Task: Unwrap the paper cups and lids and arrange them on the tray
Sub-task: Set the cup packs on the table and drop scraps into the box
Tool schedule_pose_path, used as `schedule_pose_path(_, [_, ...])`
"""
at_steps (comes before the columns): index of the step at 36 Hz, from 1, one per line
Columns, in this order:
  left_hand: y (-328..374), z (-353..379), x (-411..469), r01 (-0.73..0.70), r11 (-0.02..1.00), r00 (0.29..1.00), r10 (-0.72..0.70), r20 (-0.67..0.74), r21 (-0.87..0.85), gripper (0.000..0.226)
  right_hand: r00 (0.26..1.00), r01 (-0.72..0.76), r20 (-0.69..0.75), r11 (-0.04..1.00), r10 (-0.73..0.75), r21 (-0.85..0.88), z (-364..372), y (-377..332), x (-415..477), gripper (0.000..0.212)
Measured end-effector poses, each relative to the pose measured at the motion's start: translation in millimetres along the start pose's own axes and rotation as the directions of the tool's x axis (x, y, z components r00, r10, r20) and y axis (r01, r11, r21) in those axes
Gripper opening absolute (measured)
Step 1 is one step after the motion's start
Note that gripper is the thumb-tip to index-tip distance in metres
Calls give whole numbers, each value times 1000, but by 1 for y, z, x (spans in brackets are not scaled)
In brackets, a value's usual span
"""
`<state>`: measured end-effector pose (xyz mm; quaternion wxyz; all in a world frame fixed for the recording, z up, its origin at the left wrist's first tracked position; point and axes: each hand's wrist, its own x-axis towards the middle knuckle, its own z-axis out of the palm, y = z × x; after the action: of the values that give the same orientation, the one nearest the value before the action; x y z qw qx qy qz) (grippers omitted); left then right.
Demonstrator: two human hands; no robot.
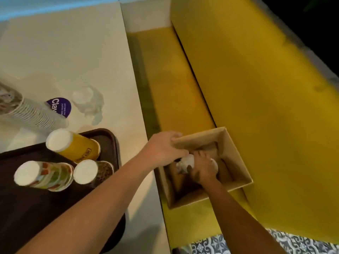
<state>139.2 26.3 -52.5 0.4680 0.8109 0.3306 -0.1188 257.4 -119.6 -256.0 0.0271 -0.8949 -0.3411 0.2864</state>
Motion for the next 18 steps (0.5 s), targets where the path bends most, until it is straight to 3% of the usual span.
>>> schedule_pose_path(2, [-14, 17, 4, 19, 997, 999, -21, 27, 81, 66, 998, 14, 54, 999, -12, -34, 22, 5, 9, 85])
schedule_pose_path(7, [-31, 42, 13, -4, 960, 1000, 7, -9, 279, 65, 996, 55, 73, 988, -45, -145, 33, 1, 23, 85])
schedule_pose_path(12, [-39, 53, 20, -84, 951, 995, 93, -18, 299, 61, 998, 63, 22, 980, -60, -186, 43, -2, 36, 72])
schedule_pose_path(18, [-40, 52, 18, -104, 961, 990, 123, -61, 257, 57, 996, 61, -59, 987, -70, -147, 32, 7, 20, 83])
